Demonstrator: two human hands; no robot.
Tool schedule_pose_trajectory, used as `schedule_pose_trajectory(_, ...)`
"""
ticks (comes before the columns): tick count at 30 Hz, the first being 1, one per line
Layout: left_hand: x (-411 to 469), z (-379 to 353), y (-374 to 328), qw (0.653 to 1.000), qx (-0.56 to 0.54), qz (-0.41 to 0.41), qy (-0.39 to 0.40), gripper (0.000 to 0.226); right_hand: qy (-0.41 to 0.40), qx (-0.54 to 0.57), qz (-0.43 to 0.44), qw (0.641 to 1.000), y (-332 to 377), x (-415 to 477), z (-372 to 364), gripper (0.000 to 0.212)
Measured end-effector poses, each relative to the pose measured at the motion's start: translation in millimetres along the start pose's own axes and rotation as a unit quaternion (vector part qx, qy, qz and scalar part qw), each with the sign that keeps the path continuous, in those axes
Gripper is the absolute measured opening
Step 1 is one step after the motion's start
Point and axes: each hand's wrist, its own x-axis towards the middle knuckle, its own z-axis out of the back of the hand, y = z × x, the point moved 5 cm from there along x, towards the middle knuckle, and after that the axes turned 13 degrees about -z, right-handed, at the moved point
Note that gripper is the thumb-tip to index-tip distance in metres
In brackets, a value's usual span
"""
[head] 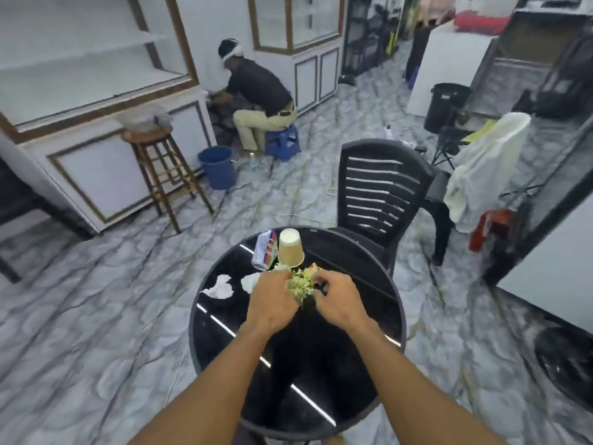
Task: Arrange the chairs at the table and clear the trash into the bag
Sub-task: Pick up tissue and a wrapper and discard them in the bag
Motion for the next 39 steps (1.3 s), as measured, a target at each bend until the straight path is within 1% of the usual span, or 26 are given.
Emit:
schedule_pose_trajectory(1,9.3,0.9,11.0,1.0,-0.004,0.024,-0.018,0.021,0.008,-0.002,-0.002,1.0,-2.6,19.6,-3.2,0.026)
schedule_pose_trajectory(3,26.8,-2.5,37.8,0.997,0.011,0.065,-0.03,0.034,0.033,-0.017,-0.008,0.999,-10.5,58.2,-10.9,0.031)
schedule_pose_trajectory(4,34.9,-6.1,52.1,0.996,0.023,0.084,-0.024,0.037,0.047,-0.022,-0.013,0.999,-14.2,76.7,-14.9,0.031)
schedule_pose_trajectory(6,48.8,-15.4,76.7,0.993,0.041,0.112,-0.012,0.034,0.072,-0.032,-0.02,0.997,-19.6,109.0,-22.4,0.032)
schedule_pose_trajectory(9,66.8,-25.9,98.6,0.99,0.07,0.121,0.008,0.043,0.111,-0.077,-0.01,0.991,-24.4,146.4,-36.3,0.037)
schedule_pose_trajectory(11,76.4,-33.6,113.9,0.988,0.082,0.125,0.032,0.047,0.145,-0.124,-0.004,0.982,-26.7,164.1,-47.7,0.043)
schedule_pose_trajectory(15,88.8,-60.5,148.8,0.976,0.121,0.131,0.125,0.05,0.208,-0.188,0.008,0.96,-36.2,187.8,-74.8,0.054)
schedule_pose_trajectory(17,90.4,-75.3,161.7,0.968,0.134,0.129,0.167,0.05,0.229,-0.227,0.025,0.946,-43.9,192.1,-87.7,0.058)
schedule_pose_trajectory(19,89.2,-86.9,171.8,0.962,0.138,0.137,0.191,0.047,0.236,-0.254,0.043,0.937,-50.7,195.5,-96.3,0.057)
schedule_pose_trajectory(20,87.4,-91.3,175.5,0.961,0.14,0.138,0.193,0.044,0.234,-0.257,0.049,0.936,-53.0,196.4,-98.4,0.057)
schedule_pose_trajectory(22,83.3,-96.6,179.1,0.964,0.142,0.132,0.184,0.029,0.224,-0.255,0.054,0.939,-55.2,198.2,-99.8,0.056)
schedule_pose_trajectory(24,78.8,-95.7,181.3,0.964,0.142,0.14,0.173,0.018,0.214,-0.238,0.039,0.947,-54.8,199.5,-96.7,0.056)
schedule_pose_trajectory(26,75.6,-87.2,180.8,0.967,0.132,0.157,0.148,0.014,0.201,-0.21,0.011,0.957,-51.7,196.7,-88.8,0.057)
schedule_pose_trajectory(28,76.4,-71.6,173.9,0.975,0.123,0.154,0.106,0.015,0.185,-0.182,-0.013,0.966,-45.6,190.4,-75.6,0.057)
schedule_pose_trajectory(32,85.2,-26.7,147.9,0.987,0.109,0.116,0.016,0.014,0.127,-0.143,-0.037,0.981,-30.0,169.7,-38.1,0.053)
schedule_pose_trajectory(36,88.4,9.3,100.1,0.993,0.109,0.047,-0.02,0.014,0.047,-0.143,-0.039,0.988,-9.1,125.0,3.6,0.046)
schedule_pose_trajectory(39,77.0,16.9,50.1,0.995,0.088,-0.025,-0.028,0.014,-0.012,-0.124,-0.037,0.992,-1.8,75.6,30.0,0.042)
